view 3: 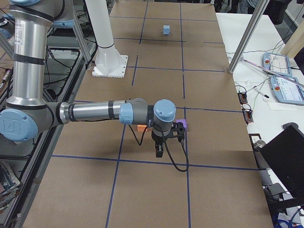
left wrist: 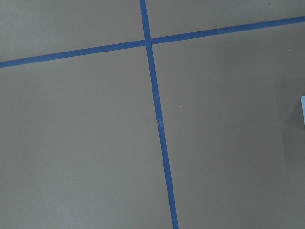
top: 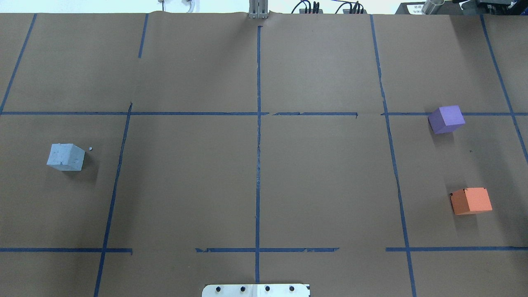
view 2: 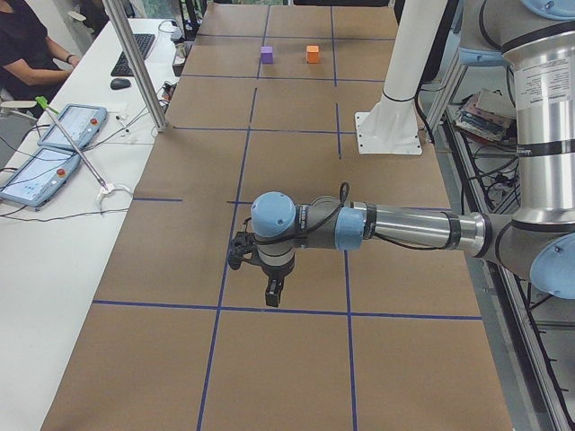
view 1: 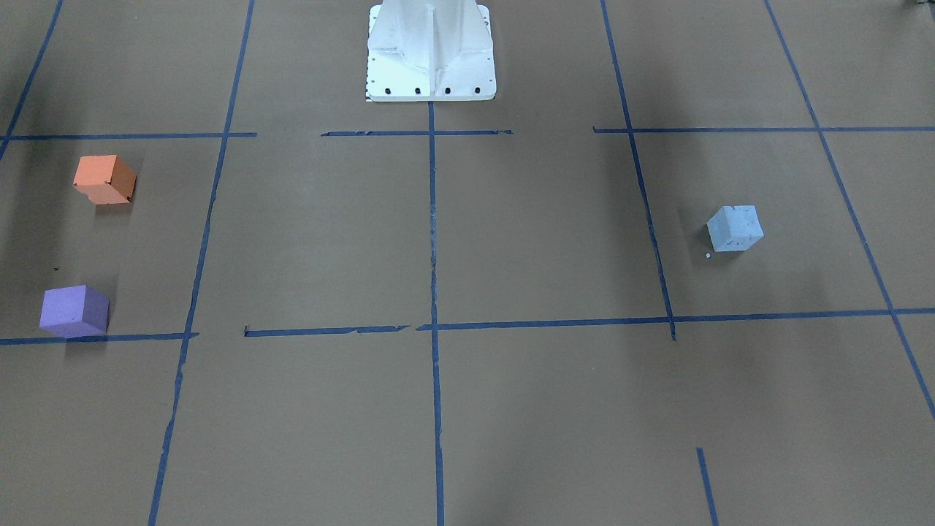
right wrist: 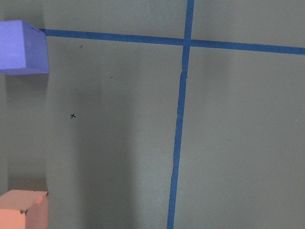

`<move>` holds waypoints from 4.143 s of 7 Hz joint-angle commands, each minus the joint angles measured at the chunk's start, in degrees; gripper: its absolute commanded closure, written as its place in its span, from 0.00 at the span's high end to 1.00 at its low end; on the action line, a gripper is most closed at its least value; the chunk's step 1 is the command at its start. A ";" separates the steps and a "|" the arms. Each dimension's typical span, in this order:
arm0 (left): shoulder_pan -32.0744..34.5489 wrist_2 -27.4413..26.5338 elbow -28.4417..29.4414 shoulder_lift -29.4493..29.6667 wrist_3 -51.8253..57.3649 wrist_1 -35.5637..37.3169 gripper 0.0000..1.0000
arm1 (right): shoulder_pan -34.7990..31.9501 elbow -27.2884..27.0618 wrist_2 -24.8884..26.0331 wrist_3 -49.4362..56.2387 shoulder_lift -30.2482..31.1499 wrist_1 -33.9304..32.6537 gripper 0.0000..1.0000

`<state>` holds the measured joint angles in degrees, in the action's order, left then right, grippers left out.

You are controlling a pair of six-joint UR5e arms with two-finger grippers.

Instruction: Place blue block between orange and purple blocks

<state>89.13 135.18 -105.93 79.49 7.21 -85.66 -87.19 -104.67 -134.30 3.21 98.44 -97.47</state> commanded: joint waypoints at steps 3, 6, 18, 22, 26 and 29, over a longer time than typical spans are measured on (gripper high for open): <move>-0.88 -1.32 0.11 0.23 1.32 -0.73 1.00 | 0.00 -0.27 -0.43 -0.04 -0.17 0.09 1.00; -0.88 -1.59 0.11 -0.12 0.97 -1.08 1.00 | 0.00 -0.27 -0.43 0.04 -0.17 0.09 1.00; -18.92 0.88 -0.16 1.37 -36.60 -19.73 1.00 | 1.05 -0.62 -0.61 -0.75 -0.09 0.79 1.00; -34.96 -10.35 3.70 7.96 -53.70 -28.07 1.00 | 1.67 -0.53 -0.70 -0.66 -0.09 0.79 1.00; -35.68 -9.76 5.91 10.68 -54.41 -28.07 1.00 | 1.67 -0.45 -2.98 -0.22 0.09 0.79 1.00; -38.67 -10.29 10.63 13.04 -53.96 -28.07 0.98 | 1.67 -0.18 -2.98 -0.13 0.09 0.70 1.00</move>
<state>51.15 124.97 -97.51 90.99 -46.88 -113.64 -85.52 -104.97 -137.28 3.06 98.53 -96.74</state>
